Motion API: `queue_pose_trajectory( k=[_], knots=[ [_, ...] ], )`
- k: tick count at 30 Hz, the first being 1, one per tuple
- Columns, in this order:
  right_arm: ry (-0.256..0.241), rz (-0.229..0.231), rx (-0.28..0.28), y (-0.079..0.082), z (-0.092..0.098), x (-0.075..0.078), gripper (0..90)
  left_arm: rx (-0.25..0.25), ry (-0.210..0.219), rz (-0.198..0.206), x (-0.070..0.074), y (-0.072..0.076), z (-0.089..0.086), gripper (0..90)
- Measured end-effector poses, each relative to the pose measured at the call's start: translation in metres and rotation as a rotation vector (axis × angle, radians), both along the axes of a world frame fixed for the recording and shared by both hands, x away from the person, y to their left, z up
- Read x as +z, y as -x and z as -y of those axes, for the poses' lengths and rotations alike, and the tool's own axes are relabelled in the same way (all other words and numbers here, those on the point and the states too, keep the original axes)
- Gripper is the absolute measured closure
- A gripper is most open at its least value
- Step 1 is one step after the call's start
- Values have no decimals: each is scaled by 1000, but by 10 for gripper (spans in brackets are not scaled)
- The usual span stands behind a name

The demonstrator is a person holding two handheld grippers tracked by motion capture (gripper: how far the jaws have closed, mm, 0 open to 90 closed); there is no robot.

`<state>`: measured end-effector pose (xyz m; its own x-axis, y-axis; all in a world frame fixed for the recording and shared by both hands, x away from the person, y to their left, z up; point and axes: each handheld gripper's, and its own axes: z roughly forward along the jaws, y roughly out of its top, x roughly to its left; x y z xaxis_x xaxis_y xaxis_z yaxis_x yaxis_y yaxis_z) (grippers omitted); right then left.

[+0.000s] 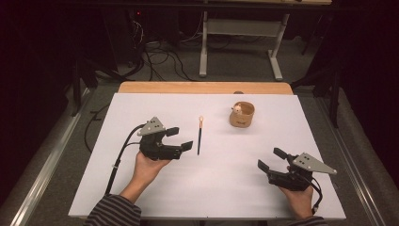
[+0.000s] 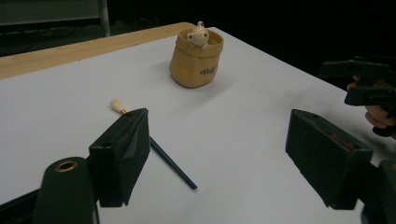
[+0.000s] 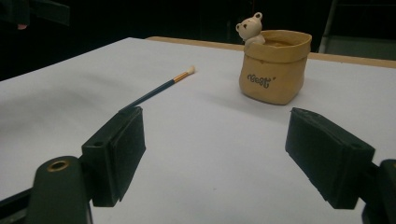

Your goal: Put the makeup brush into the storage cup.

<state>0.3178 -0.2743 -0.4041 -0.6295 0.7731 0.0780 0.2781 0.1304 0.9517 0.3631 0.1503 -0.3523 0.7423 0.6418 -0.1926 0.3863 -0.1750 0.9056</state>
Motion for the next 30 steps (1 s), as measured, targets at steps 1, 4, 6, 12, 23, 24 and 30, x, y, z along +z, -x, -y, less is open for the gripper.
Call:
queue_pose_trajectory(
  k=[1,4,6,12,23,24,30],
  knots=[
    [-2,-3,-1,0,0,0,215,0,-18,6,1,-3,3,225],
    [-5,-7,-1,0,0,0,215,0,-20,8,2,-6,5,225],
    [-9,-10,-6,0,0,0,215,5,-11,11,3,-8,6,227],
    [-9,-5,8,-1,0,0,212,14,-26,19,3,-17,13,230],
    [-9,-6,5,-1,0,0,211,34,-30,36,2,-34,29,241],
    [-8,-6,11,0,0,0,211,39,-23,35,1,-36,30,243],
    [-8,-6,17,-1,0,0,211,50,-58,39,3,-47,40,244]
  ],
)
